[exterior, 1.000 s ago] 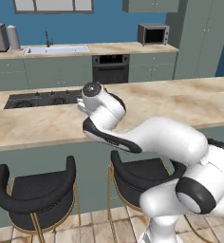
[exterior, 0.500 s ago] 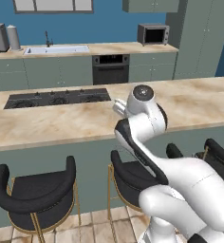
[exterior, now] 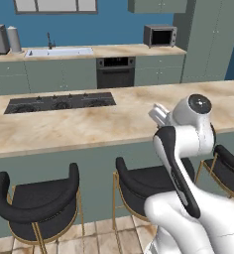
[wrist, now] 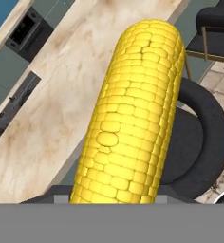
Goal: Place the corn in the correct fridge rack based on whether it is a fruit or vegetable. Finally, close the fridge door.
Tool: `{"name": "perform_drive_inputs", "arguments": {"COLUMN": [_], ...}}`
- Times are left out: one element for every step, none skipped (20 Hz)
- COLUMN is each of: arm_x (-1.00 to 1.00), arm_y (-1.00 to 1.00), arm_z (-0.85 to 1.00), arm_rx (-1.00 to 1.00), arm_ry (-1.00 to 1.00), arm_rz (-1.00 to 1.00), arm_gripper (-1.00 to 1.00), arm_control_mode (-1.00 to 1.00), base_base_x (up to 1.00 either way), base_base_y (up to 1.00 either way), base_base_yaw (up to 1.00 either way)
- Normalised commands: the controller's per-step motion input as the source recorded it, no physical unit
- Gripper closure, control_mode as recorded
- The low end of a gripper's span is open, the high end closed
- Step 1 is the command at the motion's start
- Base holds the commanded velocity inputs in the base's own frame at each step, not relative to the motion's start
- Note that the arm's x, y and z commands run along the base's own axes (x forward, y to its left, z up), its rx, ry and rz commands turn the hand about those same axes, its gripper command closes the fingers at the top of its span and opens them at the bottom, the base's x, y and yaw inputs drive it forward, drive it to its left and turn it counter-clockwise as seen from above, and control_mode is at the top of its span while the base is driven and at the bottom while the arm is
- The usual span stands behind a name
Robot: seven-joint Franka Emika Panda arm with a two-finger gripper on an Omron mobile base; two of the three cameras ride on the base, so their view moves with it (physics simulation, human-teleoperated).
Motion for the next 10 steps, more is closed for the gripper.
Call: {"name": "perform_drive_inputs", "arguments": {"arm_x": [-0.34,-0.27,-0.19,-0.14,-0.24,0.0,0.0,0.0,0.0,0.0], "arm_y": [0.0,0.0,0.0,0.0,0.0,0.0,0.0,0.0,0.0,0.0], "arm_z": [0.24,0.21,0.21,0.14,0.0,0.0,0.0,0.0,0.0,0.0], "arm_rx": [0.0,0.0,0.0,0.0,0.0,0.0,0.0,0.0,0.0,0.0], "arm_ry": [0.0,0.0,0.0,0.03,0.02,0.0,0.0,0.0,0.0,0.0], "arm_rz": [0.07,0.08,0.06,0.04,0.0,0.0,0.0,0.0,0.0,0.0], "arm_gripper": [1.0,1.0,1.0,1.0,1.0,1.0,1.0,1.0,1.0,1.0], "arm_control_mode": [-1.0,-1.0,-1.0,-1.0,-1.0,1.0,1.0,1.0,1.0,1.0], "base_base_x": [0.0,0.0,0.0,0.0,0.0,-0.32,-0.31,-0.48,-0.67,-0.82], "base_base_y": [0.0,0.0,0.0,0.0,0.0,0.0,-0.13,-0.2,-0.15,0.0], "base_base_yaw": [0.0,0.0,0.0,0.0,0.0,-0.02,-0.18,-0.28,-0.32,-0.3]}}
